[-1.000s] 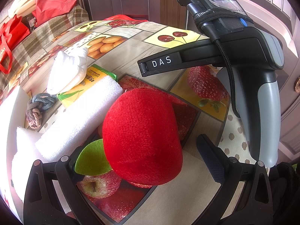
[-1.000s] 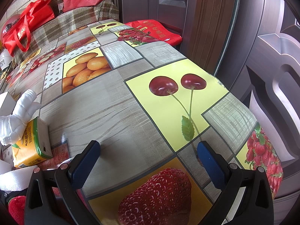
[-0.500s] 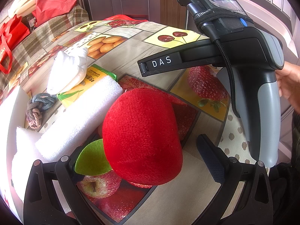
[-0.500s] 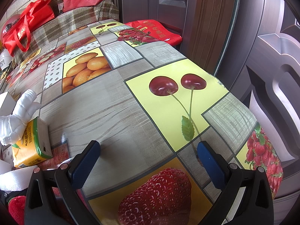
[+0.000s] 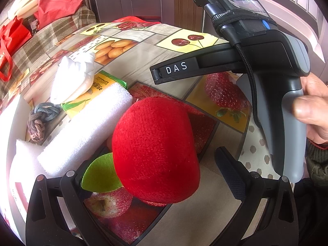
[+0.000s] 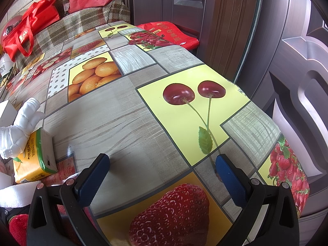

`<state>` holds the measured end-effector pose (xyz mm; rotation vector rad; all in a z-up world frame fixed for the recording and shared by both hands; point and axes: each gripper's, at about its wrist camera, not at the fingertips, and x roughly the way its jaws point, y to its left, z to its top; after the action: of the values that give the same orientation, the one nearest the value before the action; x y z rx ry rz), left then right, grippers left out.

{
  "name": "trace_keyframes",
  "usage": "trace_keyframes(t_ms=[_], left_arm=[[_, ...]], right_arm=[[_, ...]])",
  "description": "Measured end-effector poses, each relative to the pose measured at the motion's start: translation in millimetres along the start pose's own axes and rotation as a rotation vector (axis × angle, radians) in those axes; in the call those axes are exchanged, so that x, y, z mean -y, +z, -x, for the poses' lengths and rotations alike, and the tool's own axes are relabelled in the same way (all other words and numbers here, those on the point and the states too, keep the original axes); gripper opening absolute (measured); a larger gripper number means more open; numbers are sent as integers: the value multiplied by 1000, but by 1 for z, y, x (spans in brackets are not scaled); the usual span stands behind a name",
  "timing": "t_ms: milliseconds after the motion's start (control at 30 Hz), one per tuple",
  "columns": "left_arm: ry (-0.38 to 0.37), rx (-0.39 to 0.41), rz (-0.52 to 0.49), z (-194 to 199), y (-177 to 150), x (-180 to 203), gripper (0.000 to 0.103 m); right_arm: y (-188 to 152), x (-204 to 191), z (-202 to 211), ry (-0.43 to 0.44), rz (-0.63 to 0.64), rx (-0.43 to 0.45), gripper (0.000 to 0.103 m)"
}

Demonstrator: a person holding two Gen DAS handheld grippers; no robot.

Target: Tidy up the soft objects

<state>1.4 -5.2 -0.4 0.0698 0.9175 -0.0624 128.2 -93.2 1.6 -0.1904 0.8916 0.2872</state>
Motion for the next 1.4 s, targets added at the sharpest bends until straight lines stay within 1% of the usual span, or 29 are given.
trace_keyframes(t_ms=[533, 700, 800, 867, 900, 933, 967, 1000, 1033, 1100, 1167, 1200, 1233, 1267, 1333, 1367, 1400], left_arm=[[1, 0, -1, -1, 0, 1, 102], [4, 0, -6, -2, 2, 3, 102], [9, -1, -2, -1, 2, 5, 102], [12, -2, 9, 0, 2, 6, 102], [13, -1, 19, 1, 2, 7, 102], [9, 1, 26, 3, 1, 8, 102], [-2, 20, 31, 8, 1, 10, 102], [-15, 65, 35, 18, 0, 13, 102], [-28, 113, 38, 29, -1, 15, 102], [-39, 212, 38, 58, 0, 18, 103], [-21, 329, 49, 95, -1, 13, 103], [-11, 389, 69, 115, -3, 6, 103], [0, 452, 102, 137, -7, -4, 103], [3, 515, 143, 160, -14, -19, 103], [-3, 591, 210, 196, -32, -50, 103], [7, 605, 229, 208, -40, -63, 103], [52, 616, 250, 223, -53, -78, 103]], right_arm=[[3, 2, -2, -3, -6, 2, 103], [6, 1, -6, 16, 10, 1, 103], [11, 5, -8, 61, 65, 1, 103], [11, 16, -5, 118, 6, 26, 103], [10, 24, -1, 151, -40, 45, 103], [9, 37, 4, 201, -112, 68, 103], [8, 46, 7, 236, -159, 83, 103], [7, 56, 13, 266, -206, 109, 103], [6, 62, 18, 275, -230, 131, 103], [3, 77, 37, 292, -282, 213, 103], [1, 93, 61, 333, -323, 315, 103], [0, 96, 69, 348, -333, 353, 103], [1, 102, 81, 373, -345, 411, 103], [0, 110, 98, 413, -353, 495, 103], [1, 116, 117, 480, -340, 596, 103], [1, 118, 130, 540, -310, 652, 103], [1, 118, 134, 575, -285, 672, 103]])
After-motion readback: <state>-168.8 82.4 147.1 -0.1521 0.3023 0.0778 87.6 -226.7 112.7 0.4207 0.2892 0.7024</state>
